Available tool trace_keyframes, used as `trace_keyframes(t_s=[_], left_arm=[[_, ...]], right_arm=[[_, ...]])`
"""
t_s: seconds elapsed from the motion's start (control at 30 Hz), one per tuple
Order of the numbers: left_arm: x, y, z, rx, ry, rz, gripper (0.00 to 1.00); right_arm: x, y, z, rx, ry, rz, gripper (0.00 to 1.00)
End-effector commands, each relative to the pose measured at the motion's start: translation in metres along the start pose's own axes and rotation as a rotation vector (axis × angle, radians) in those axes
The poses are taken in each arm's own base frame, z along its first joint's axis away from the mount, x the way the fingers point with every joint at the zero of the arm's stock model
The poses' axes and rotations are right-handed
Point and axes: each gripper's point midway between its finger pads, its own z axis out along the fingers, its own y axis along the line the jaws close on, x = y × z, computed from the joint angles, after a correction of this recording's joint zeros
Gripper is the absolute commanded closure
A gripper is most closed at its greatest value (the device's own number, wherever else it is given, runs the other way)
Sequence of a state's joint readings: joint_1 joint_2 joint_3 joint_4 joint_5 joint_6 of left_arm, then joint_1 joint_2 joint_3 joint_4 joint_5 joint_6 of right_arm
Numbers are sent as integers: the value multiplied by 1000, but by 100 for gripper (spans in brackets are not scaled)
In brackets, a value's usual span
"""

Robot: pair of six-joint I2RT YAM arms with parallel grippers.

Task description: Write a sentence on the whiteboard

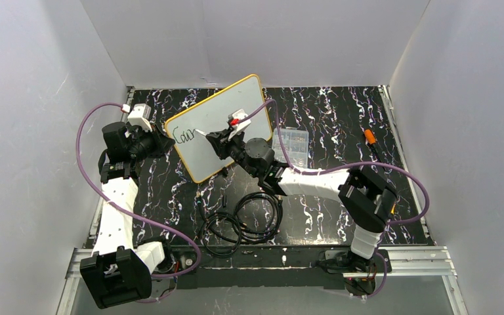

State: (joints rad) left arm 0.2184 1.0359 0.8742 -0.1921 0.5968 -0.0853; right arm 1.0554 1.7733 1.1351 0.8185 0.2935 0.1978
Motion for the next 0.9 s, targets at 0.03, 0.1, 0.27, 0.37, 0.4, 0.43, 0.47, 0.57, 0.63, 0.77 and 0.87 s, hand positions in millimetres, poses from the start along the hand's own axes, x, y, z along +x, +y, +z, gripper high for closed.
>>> trace_keyframes(t_s=[0.03,0.1,0.27,0.37,0.4,0.43,0.47,0.57,0.63,0.77,0.87], left_arm=[[-1,-6,-6,18,-9,15,100],[-1,-7,-5,18,-9,14,100],[-1,-7,-6,18,-10,14,100],[-1,-7,-6,18,-9,14,100],[-1,-7,-6,18,-9,14,100],[-1,-7,-6,19,-9,15,100],[-1,-7,-6,18,-9,14,100],[-1,-7,-6,19,-9,16,100],[-1,-7,-6,18,-9,16,100],[-1,-7,-5,19,-8,15,100],[-1,-7,-5,21,-7,16,100]], right_arm=[[-52,-2,-11,11,-139,23,99],[-50,-4,-14,20,-138,24,99],[-41,-6,-11,27,-116,22,99],[-39,-5,-8,23,-112,22,99],[-39,-5,-7,22,-112,22,99],[-39,-5,-7,23,-113,21,99],[-38,-5,-6,25,-112,21,99],[-38,-7,-4,31,-111,20,99],[-36,-8,-3,35,-110,21,99],[-33,-10,0,39,-104,20,99],[-31,-10,2,39,-101,21,99]])
